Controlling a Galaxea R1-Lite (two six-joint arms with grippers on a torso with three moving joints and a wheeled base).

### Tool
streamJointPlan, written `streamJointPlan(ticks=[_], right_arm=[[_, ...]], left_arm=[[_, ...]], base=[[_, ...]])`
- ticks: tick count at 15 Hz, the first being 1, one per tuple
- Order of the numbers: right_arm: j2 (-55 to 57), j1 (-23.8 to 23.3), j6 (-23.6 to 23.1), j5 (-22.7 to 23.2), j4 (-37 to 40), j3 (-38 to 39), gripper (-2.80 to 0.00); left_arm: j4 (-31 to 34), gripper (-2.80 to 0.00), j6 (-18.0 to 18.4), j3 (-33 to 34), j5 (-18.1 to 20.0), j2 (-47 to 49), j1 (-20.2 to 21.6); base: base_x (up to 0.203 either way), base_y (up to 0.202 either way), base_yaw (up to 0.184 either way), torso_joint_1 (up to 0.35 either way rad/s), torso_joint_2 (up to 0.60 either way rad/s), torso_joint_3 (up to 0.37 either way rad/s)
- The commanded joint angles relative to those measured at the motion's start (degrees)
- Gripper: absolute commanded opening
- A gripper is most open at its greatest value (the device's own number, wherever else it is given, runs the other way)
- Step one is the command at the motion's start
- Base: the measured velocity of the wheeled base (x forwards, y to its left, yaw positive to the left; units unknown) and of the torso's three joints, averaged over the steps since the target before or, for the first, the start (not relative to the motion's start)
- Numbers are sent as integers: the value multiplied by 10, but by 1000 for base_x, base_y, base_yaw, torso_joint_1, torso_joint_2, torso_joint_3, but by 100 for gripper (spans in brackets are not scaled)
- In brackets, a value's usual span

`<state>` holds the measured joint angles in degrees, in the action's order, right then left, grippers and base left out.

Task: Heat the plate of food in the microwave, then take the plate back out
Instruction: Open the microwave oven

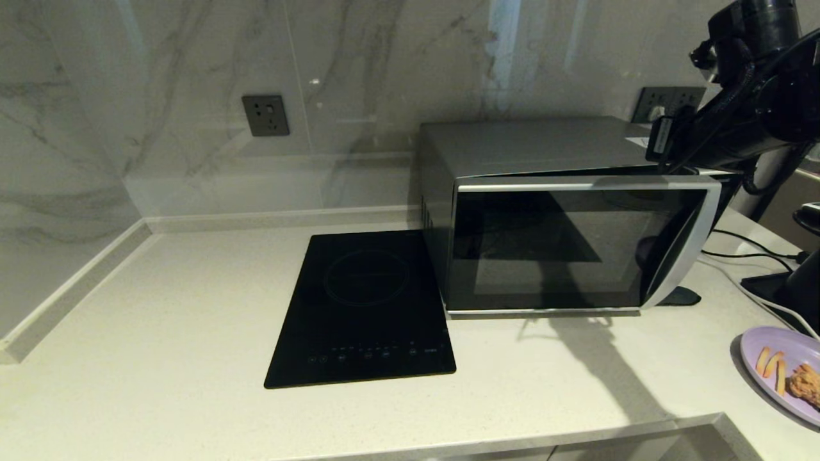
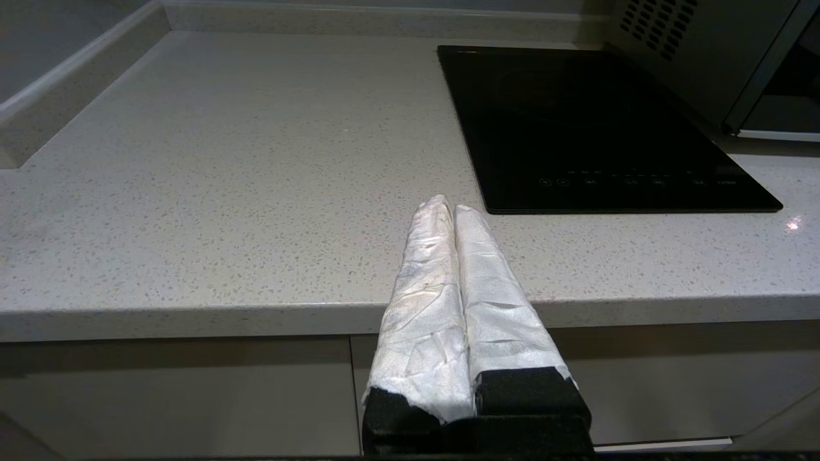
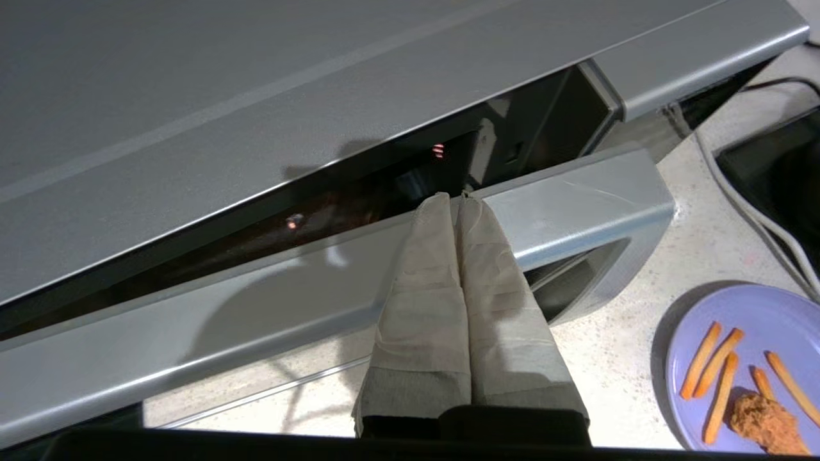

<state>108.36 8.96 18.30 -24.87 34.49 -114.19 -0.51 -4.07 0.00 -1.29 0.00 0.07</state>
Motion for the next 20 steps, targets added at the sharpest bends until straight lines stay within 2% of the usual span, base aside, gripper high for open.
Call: streamJointPlan(ticks=[1,6,11,16,20], right_arm=[[14,-26,0,11,-7,0,-280],[36,-61,-1,44,-19,0,-280],[23,-63,2,49,-10,5,-280],[-43,-61,2,68,36,59,-280],[-119,-45,14,90,59,138,-280]], left_arm=[[0,-280,-1,0,0,1,0],[0,-280,-1,0,0,1,0],[0,-280,-1,0,0,1,0],[0,-280,-1,0,0,1,0],[0,-280,-1,0,0,1,0]], base=[[0,0,0,0,0,0],[0,0,0,0,0,0],[0,0,0,0,0,0],[0,0,0,0,0,0],[0,0,0,0,0,0]])
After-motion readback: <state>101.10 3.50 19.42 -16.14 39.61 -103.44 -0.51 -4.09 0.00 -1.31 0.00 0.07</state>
